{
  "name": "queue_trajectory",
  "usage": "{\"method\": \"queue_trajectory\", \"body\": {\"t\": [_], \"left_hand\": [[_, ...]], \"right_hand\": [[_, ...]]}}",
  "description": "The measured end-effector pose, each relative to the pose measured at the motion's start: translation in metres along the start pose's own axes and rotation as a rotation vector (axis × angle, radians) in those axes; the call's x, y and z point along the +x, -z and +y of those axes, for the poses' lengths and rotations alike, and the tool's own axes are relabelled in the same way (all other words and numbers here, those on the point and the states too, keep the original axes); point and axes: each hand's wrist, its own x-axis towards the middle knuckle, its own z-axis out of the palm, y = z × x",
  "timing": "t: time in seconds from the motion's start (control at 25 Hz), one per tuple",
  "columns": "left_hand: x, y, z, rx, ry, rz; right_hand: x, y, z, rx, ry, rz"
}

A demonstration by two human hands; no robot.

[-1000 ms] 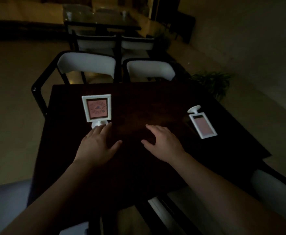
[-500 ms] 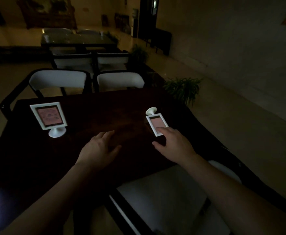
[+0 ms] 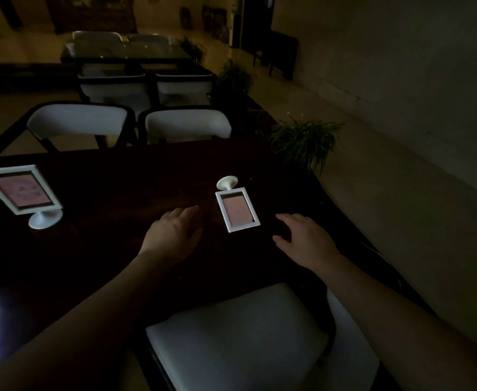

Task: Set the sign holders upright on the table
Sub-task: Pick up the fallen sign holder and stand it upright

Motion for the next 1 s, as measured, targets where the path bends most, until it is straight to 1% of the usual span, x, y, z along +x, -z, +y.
{"method": "queue_trajectory", "body": {"t": [0.2,0.4,0.52,0.68,0.84,1.0], "left_hand": [[0.087,-0.052,-0.024,0.031,-0.080,-0.024],[0.140,-0.105,-0.043,0.082,-0.175,-0.002],[0.158,-0.139,-0.052,0.155,-0.194,-0.015],[0.177,-0.176,-0.057,0.226,-0.229,-0.004],[0.190,-0.192,-0.053,0.189,-0.263,0.022],[0.197,-0.200,-0.052,0.133,-0.296,0.056]], "right_hand": [[0.083,-0.042,0.022,-0.052,-0.011,-0.044],[0.155,-0.088,0.045,-0.119,0.009,-0.046],[0.189,-0.113,0.064,-0.176,0.083,-0.058],[0.224,-0.144,0.092,-0.314,0.208,-0.048],[0.238,-0.167,0.105,-0.401,0.256,-0.031],[0.248,-0.184,0.103,-0.368,0.278,0.023]]}}
